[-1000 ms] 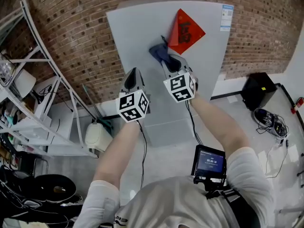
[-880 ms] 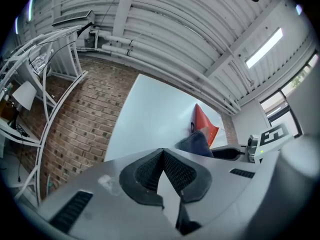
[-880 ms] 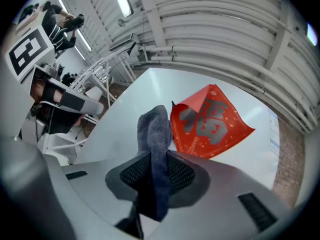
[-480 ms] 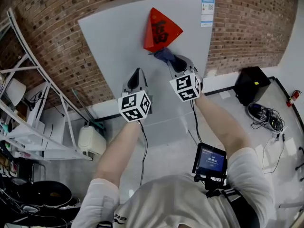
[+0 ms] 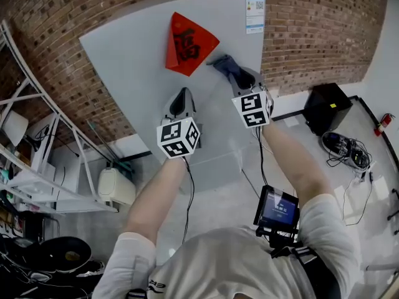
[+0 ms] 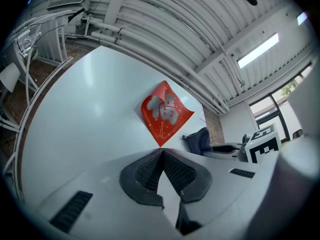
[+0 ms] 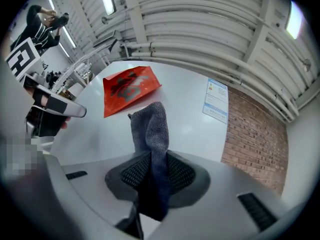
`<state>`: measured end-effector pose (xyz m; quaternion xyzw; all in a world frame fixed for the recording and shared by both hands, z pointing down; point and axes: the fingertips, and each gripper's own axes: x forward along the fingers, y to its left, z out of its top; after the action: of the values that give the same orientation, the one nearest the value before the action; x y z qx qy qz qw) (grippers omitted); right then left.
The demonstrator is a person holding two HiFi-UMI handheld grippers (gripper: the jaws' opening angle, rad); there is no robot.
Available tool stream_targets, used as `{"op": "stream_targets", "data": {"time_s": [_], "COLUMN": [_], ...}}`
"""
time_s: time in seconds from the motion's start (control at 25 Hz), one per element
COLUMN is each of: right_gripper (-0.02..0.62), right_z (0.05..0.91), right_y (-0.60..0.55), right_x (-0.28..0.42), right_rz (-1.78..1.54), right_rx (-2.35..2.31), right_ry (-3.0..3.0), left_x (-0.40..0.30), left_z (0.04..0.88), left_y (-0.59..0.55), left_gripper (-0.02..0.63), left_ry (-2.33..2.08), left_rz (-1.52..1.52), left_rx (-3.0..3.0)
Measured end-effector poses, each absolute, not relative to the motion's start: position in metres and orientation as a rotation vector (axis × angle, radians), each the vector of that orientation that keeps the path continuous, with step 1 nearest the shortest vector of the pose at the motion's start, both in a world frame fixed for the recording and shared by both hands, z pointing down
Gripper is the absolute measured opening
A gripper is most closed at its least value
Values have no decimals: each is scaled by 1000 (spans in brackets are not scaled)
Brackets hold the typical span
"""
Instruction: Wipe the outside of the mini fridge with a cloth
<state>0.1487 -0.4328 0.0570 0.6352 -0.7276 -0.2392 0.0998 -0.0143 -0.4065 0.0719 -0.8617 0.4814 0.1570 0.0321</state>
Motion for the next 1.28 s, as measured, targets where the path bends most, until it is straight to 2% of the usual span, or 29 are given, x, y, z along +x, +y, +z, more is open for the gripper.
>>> {"op": "stream_targets", "data": {"time_s": [0.4,0.8,1.0,1.28], "right_gripper": [86,86,86,86], "right_z": [58,59,65,96], "right_y": [-441,-436,-420,-404], "right_x": [236,240,193,65], "right_rz": [-525,-499,-514,-506], "right_rx": [2082,2125,2095,1919], "right_ry": [-2134,-2157,-2232,-2372], "left_x": [22,2,-41,-130], "left_z": [72,79,86,108], "left_y": [-413,-407,-398,-381], "left_gripper": [0,0,0,0], "left_ry": [1463,1524,1573,1675], "left_rz": [489,495,494,457], "left_rx": [-2667,-2628,-2597,-2553]}}
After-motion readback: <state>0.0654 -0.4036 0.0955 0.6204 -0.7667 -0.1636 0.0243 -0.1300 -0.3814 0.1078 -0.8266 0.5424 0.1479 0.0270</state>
